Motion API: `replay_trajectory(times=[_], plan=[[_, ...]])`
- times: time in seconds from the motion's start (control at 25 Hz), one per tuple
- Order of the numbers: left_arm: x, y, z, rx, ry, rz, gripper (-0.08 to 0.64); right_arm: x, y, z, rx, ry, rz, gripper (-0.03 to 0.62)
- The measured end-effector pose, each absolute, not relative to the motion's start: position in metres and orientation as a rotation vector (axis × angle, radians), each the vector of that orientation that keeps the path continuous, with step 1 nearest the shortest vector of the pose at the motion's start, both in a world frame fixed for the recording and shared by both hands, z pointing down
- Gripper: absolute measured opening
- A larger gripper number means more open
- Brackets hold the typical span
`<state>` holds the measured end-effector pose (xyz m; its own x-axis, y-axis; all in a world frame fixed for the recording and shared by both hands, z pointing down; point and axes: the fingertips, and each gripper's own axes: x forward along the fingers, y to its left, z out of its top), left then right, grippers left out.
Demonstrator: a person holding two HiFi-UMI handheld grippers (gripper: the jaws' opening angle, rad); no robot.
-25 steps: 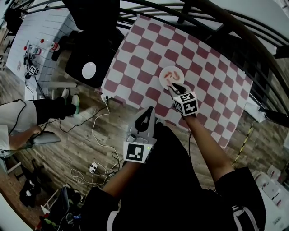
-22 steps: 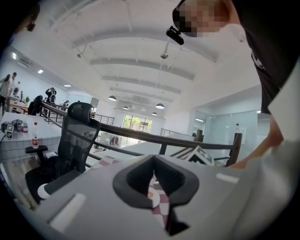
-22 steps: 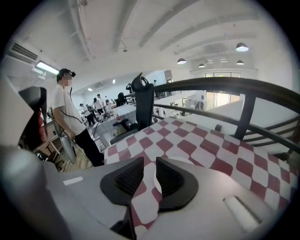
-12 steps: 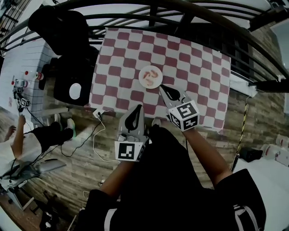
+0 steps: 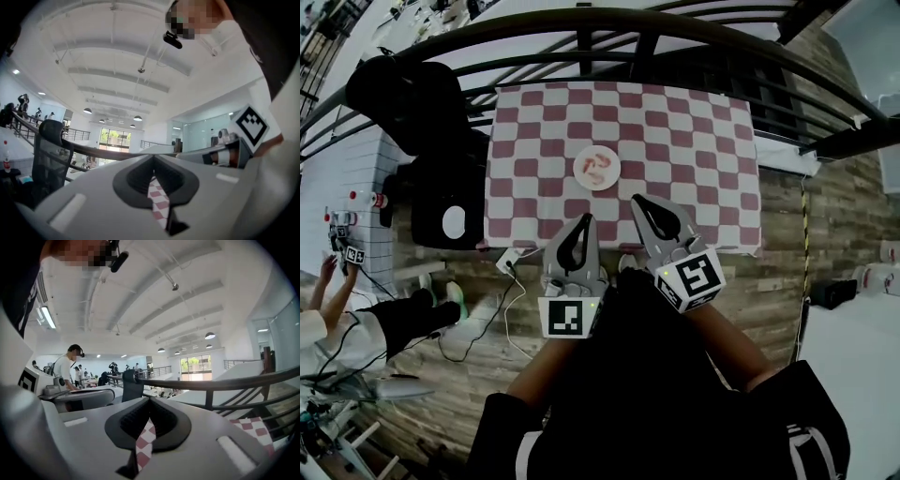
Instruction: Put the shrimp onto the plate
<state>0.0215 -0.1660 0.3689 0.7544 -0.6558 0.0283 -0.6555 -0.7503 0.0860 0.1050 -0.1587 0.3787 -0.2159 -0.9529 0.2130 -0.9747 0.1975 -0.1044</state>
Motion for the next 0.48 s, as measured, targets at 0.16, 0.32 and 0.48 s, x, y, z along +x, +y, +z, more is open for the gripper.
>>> replay_trajectory(times=[0.16, 0.32, 0.48], plan=[[0.029, -0.159, 0.357, 2.858, -0.988, -0.055, 0.008, 0.111, -0.140, 0.359, 2.057, -2.284, 0.215, -0.002], [0.037, -0.160, 0.352, 2.866, -0.939, -0.096, 0.008, 0.112, -0.130, 0.360, 2.100, -2.211, 0.178, -0.003], [0.040, -0.157, 0.351, 2.875, -0.917, -0.100, 0.008, 0.109, -0.126, 0.363, 2.092, -2.182, 0.183, -0.003]])
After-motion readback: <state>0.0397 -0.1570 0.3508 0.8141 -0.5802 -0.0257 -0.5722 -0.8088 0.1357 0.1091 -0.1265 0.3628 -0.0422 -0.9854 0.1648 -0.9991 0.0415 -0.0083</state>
